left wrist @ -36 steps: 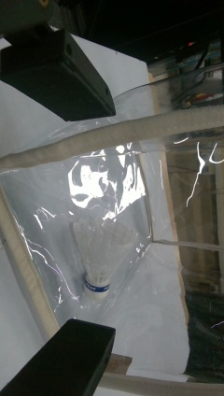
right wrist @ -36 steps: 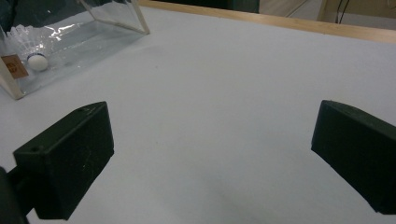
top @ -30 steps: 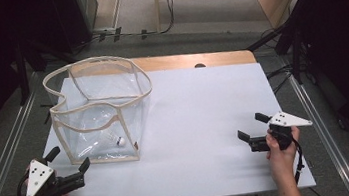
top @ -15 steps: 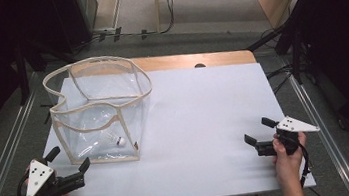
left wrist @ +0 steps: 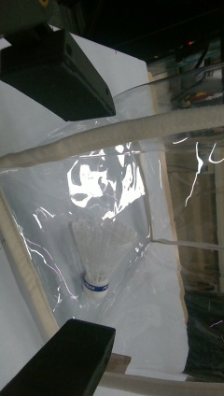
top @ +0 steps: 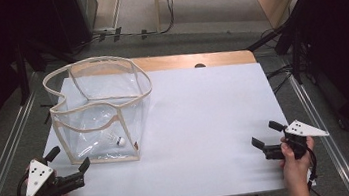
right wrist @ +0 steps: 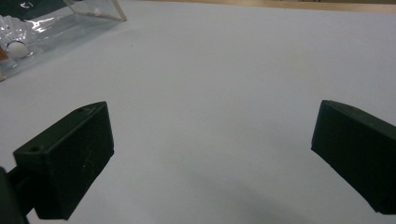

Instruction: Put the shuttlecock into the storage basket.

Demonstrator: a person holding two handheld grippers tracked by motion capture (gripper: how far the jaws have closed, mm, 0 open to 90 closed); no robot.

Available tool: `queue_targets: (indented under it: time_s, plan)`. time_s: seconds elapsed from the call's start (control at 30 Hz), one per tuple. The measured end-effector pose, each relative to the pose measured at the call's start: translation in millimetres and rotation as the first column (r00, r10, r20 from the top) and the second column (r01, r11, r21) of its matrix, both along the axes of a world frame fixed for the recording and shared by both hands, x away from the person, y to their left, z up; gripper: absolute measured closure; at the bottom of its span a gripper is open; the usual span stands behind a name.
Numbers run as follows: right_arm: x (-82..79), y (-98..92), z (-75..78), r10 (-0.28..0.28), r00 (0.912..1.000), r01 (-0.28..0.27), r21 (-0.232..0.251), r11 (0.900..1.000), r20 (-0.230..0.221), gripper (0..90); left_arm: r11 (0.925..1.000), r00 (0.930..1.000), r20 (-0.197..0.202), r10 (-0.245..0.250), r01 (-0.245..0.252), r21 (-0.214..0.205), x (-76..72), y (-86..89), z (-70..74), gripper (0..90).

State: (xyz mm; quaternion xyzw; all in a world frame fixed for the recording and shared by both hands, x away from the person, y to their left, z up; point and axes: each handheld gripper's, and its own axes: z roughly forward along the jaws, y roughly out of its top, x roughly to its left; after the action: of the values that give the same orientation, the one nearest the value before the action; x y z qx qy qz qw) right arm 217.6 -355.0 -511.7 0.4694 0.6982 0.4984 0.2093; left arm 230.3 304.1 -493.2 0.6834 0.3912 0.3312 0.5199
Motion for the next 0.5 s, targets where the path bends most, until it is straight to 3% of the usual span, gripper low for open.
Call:
queue_targets:
  time_s: [0.23, 0.5]
  plan:
    - [-2.3, -5.3, -3.5, -0.005, 0.9999, 0.005, -0.009, 1.0, -0.009, 0.0, 1.0, 1.0, 0.001, 0.0, 0.0, 0.003, 0.2, -0.3, -0.1, 0.0]
    - [-2.1, -8.6, -5.8, -0.016, 0.9998, 0.016, 0.013, 0.9998, 0.01, 0.0, 1.0, 1.0, 0.0, 0.001, -0.001, -0.003, 0.1, 0.0, 0.1, 0.0]
